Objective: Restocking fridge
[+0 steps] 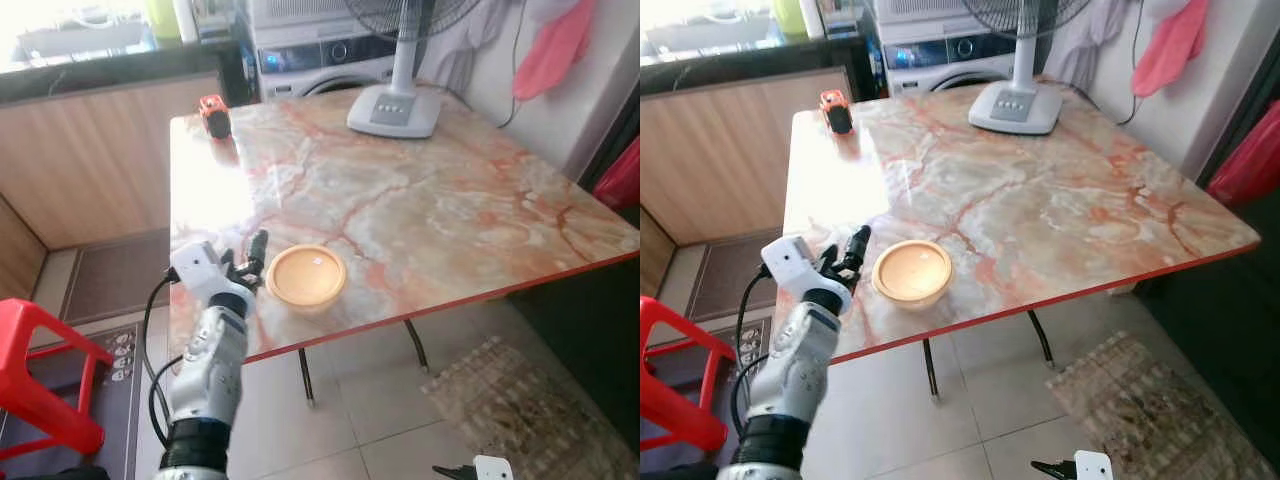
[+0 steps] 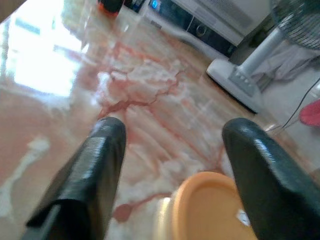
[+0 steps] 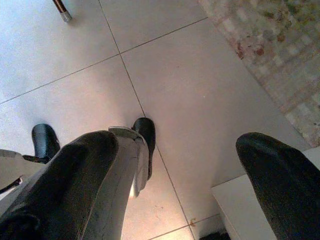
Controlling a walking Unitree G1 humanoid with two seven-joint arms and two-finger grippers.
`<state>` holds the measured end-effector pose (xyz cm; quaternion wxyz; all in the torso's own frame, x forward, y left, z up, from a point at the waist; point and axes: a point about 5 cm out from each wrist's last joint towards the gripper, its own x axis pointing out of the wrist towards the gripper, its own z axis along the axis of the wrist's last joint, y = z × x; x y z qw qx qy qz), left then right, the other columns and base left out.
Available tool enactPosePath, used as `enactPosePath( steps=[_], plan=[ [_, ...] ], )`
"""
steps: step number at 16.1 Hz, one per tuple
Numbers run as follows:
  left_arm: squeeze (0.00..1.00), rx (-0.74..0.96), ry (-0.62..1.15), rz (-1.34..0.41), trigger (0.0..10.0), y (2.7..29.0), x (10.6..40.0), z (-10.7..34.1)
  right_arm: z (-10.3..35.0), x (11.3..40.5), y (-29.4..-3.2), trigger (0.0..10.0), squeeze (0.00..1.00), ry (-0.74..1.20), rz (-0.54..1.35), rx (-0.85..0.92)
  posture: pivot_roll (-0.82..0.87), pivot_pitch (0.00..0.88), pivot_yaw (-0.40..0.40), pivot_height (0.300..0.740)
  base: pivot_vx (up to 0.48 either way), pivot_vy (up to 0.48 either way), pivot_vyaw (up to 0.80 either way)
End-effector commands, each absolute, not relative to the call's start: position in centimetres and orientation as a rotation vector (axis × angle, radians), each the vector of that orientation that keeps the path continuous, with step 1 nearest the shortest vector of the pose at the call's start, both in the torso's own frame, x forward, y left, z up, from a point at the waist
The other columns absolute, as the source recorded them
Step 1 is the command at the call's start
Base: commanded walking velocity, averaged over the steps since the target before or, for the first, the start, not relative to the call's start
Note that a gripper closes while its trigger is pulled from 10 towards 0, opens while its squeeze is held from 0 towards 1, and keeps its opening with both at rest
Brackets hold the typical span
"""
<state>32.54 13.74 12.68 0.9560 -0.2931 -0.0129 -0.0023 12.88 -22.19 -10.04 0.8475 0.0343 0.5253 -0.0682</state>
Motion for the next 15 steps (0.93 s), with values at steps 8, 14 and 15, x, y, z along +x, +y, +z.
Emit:
enactPosePath(
  steps=[8,14,15],
  plan=[
    [1.00,-0.711,0.097,-0.062,10.0,12.8,33.2,10.7,-10.0,13.0,-22.3,10.0,0.00,1.101,-0.135,0.048,-0.03,0.000,0.037,0.740,0.000,0.000,0.00],
    [0.00,-0.703,0.165,-0.150,10.0,10.5,33.6,10.2,-9.9,13.2,-22.3,10.0,0.00,1.093,-0.136,0.030,-0.05,0.000,0.048,0.740,0.000,0.000,0.00],
    [0.00,-0.713,0.162,-0.162,10.0,10.4,33.7,10.3,-9.9,13.2,-22.3,10.0,0.00,1.092,-0.134,0.031,-0.05,0.000,0.047,0.740,0.000,0.000,0.00]
  ],
)
